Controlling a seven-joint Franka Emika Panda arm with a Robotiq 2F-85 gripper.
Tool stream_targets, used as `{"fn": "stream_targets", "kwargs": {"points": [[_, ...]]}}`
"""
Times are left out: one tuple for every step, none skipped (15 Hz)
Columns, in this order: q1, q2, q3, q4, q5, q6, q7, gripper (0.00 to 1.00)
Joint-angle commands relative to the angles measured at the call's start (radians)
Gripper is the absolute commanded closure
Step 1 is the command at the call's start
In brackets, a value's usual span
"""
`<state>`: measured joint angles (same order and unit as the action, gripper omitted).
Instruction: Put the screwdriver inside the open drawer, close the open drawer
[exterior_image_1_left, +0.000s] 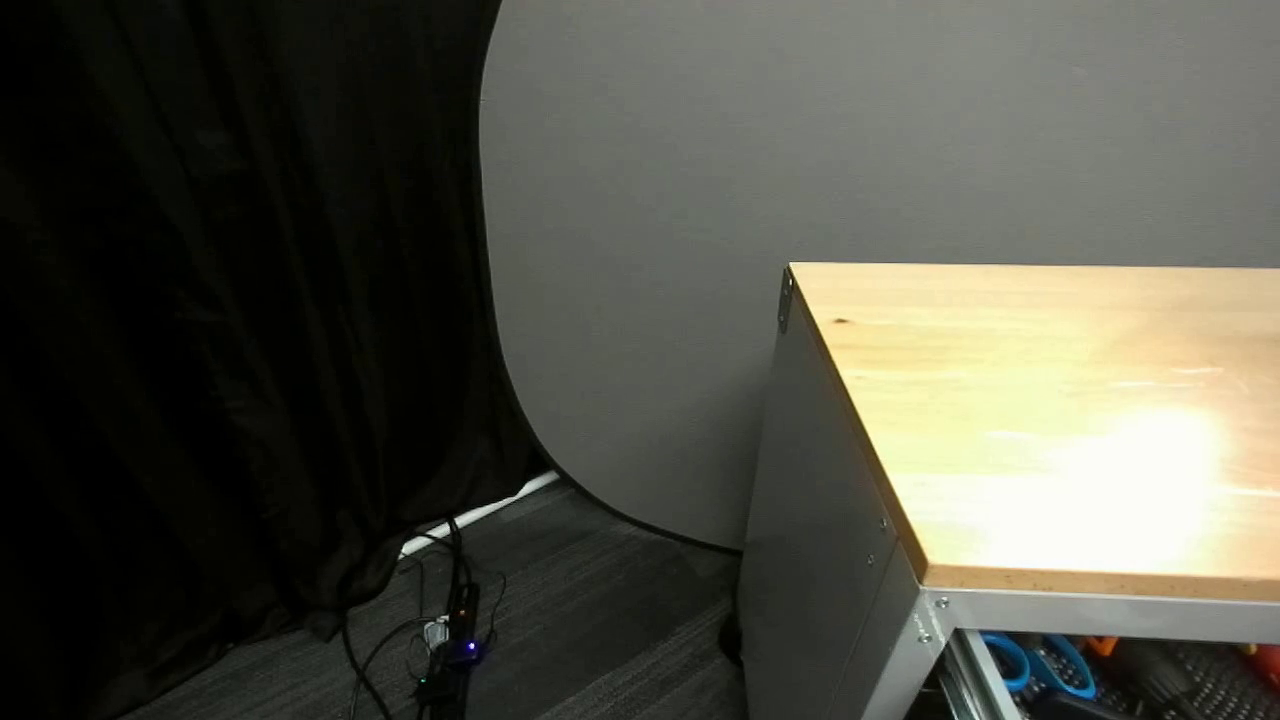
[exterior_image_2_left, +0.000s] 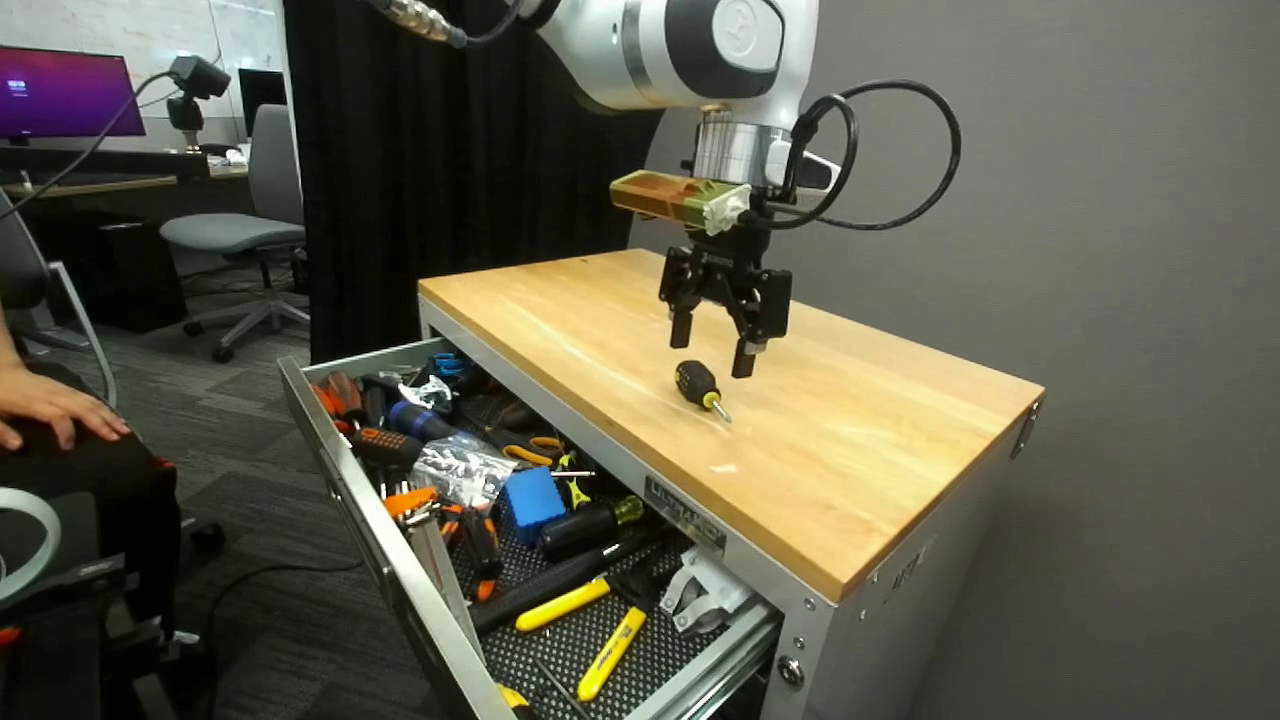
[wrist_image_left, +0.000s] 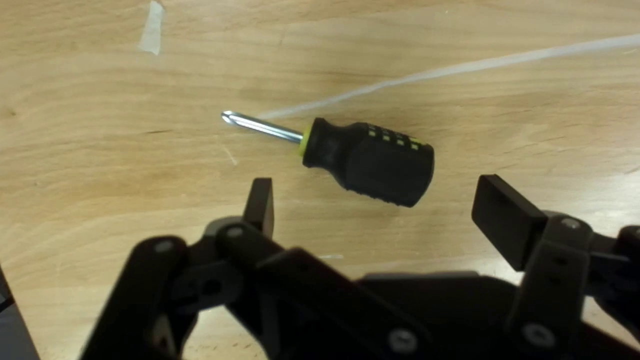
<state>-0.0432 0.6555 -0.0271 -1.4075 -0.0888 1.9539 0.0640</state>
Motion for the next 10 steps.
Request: {"fn": "stream_targets", "kwargs": {"points": [[-0.009,0.042,-0.001,0.057,0.024,-0.02,-0.033,0.0],[-0.011,0.045,-0.001,0.058,0.025,-0.02,-0.034,0.0],[-0.012,0.049,-0.001,0.059,0.025,-0.021,-0.034,0.0],[-0.012,0.052,-0.002,0.059,0.026,-0.02,-0.033,0.25],[-0.012,0.054,-0.002,0.058,0.025,-0.021,-0.032,0.26],[-0.013,0.055,-0.002,0.058,0.027,-0.024,-0.029,0.34],[-0.014,0.054,-0.002,0.057,0.031,-0.028,-0.026,0.42],[-0.014,0.052,-0.002,0.054,0.034,-0.033,-0.022,0.51],[-0.013,0.049,-0.005,0.053,0.036,-0.038,-0.014,0.56],[-0.016,0.045,-0.005,0.047,0.042,-0.041,-0.015,0.56]]}}
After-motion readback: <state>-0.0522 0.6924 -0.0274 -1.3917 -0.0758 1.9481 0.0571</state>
